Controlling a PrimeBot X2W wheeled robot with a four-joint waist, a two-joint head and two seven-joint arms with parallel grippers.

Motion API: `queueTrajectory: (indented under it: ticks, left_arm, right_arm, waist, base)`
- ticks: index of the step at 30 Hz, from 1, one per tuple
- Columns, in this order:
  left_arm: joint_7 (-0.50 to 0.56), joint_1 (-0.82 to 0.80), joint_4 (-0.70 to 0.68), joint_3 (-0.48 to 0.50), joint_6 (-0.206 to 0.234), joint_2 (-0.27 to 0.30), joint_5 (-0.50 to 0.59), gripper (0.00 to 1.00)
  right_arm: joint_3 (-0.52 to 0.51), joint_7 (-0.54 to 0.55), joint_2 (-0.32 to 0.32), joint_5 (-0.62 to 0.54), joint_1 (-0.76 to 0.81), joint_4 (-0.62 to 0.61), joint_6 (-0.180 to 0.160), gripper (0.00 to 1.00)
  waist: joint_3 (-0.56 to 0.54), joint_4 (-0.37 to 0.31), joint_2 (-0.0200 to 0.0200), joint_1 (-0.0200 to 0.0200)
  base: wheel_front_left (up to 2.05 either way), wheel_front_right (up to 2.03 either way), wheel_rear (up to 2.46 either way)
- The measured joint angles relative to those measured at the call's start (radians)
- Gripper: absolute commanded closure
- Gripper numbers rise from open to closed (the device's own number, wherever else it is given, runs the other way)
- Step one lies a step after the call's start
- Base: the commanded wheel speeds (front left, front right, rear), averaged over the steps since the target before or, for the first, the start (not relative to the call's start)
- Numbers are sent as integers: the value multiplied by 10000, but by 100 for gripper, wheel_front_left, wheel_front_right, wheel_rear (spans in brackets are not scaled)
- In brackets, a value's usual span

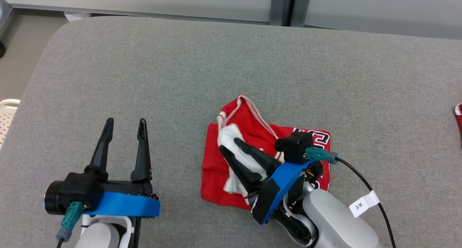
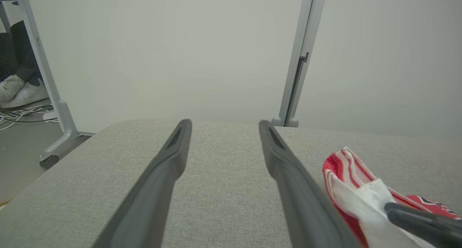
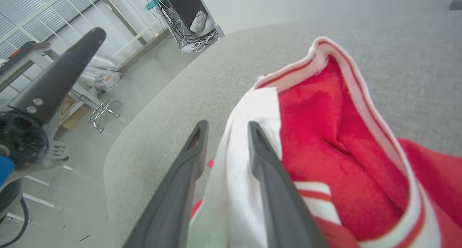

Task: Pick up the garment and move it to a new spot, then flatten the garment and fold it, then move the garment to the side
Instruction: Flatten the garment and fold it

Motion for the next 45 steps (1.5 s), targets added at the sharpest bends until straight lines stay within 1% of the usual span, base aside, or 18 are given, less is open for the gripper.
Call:
queueTrajectory:
  ticks: [5, 7, 9, 11, 13, 16, 18, 23, 26, 30, 34, 45]
  left_arm:
    - [0, 10, 69, 165, -88, -61, 128, 0]
    - [0, 18, 75, 224, -102, -81, 163, 0]
    - [0, 53, 75, 290, -132, -82, 224, 0]
    - [0, 86, 71, 360, -134, -77, 263, 0]
    - [0, 159, 65, 401, -130, -52, 314, 0]
    - [0, 250, 73, 426, -127, 0, 347, 0]
    - [0, 285, 90, 449, -111, 46, 359, 0]
    - [25, 398, 134, 439, -94, 148, 359, 0]
    - [61, 479, 134, 439, -82, 232, 351, 0]
    - [146, 574, 79, 454, -58, 320, 345, 0]
    - [226, 642, 33, 460, -2, 387, 314, 0]
    - [311, 683, -44, 401, 81, 437, 299, 0]
  right_arm:
    - [533, -1097, 13, -255, -479, -50, 0, 0]
    - [462, -1551, 13, -529, -528, -167, 2, 0]
    - [88, -1965, -73, -928, -570, -326, 2, 0]
    - [-591, -2249, -307, -1340, -535, -600, 4, 0]
    - [-1486, -2401, -623, -1760, -274, -924, 2, 0]
    - [-2826, -2481, -1003, -2353, 557, -1457, 2, 0]
    - [-3689, -2456, -1135, -2679, 1163, -1864, 2, 0]
    - [-5659, -1977, -1200, -3329, 2803, -2895, 2, 0]
    - [-6508, -1615, -1041, -3664, 3681, -3601, 2, 0]
    - [-6955, -1156, -711, -4042, 4491, -4475, 2, 0]
    - [-7079, -834, -514, -4157, 4785, -5039, 2, 0]
    - [-7254, -334, -303, -4364, 5003, -5524, 2, 0]
  waist:
    - [6, -196, 0, 0]
    - [-15, -286, 0, 0]
    - [-47, -376, 0, 0]
    - [-80, -477, 0, 0]
    - [-116, -595, 0, 0]
    - [-168, -785, 0, 0]
    - [-210, -908, 0, 0]
    - [-360, -1165, 0, 0]
    - [-418, -1298, -2, -2]
    - [-444, -1449, -3, -2]
    - [-471, -1524, -3, -1]
    - [-515, -1543, -2, 0]
  base:
    - [0, 0, 0]
    - [0, 0, 0]
    - [0, 0, 0]
    - [0, 0, 0]
    - [0, 0, 0]
    - [0, 0, 0]
    - [0, 0, 0]
    - [0, 0, 0]
    - [0, 0, 0]
    - [0, 0, 0]
    - [0, 0, 0]
    - [0, 0, 0]
